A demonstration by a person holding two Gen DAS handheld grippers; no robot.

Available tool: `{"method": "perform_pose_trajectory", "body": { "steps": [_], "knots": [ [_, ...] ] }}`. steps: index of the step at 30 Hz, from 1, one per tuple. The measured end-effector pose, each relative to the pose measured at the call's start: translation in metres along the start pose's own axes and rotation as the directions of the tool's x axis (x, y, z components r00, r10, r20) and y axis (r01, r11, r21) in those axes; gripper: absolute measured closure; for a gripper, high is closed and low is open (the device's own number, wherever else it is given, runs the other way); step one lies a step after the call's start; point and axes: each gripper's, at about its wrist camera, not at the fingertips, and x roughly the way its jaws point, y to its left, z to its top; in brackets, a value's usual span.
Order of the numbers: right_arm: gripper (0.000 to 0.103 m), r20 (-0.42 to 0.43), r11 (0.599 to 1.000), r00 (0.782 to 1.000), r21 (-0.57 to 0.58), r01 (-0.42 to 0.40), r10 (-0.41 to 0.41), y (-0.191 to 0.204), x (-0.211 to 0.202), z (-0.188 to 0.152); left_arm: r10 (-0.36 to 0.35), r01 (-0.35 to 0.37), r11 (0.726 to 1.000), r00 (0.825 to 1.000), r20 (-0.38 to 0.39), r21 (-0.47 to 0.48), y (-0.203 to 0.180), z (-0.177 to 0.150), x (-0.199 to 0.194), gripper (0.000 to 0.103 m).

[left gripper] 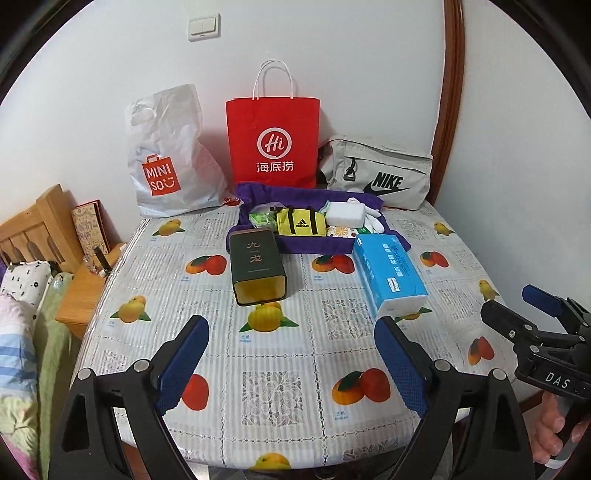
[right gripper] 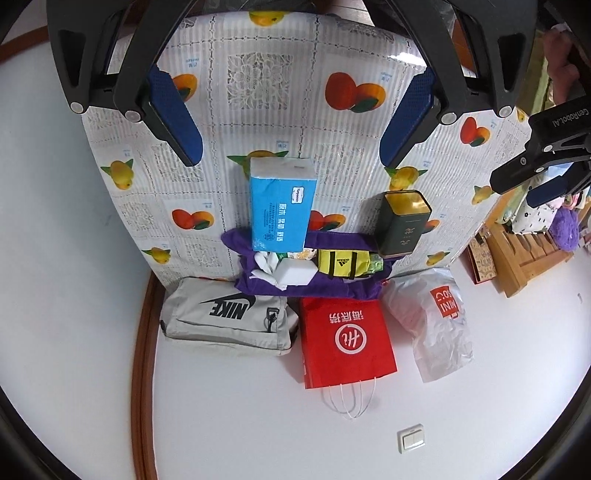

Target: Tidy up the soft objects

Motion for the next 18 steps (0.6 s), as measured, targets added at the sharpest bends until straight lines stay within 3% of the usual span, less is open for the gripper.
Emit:
{"method": "perform_pose_trajectory", "body": {
  "steps": [18],
  "knots": [
    [0.007,0.019,1.000,1.000,-0.016,-0.004,0.004,0.004,-0.018,-0.010,-0.003,0.002,1.000,1.000,0.010,0.023,-0.007,-0.008,-0.013,0.012]
  ]
}}
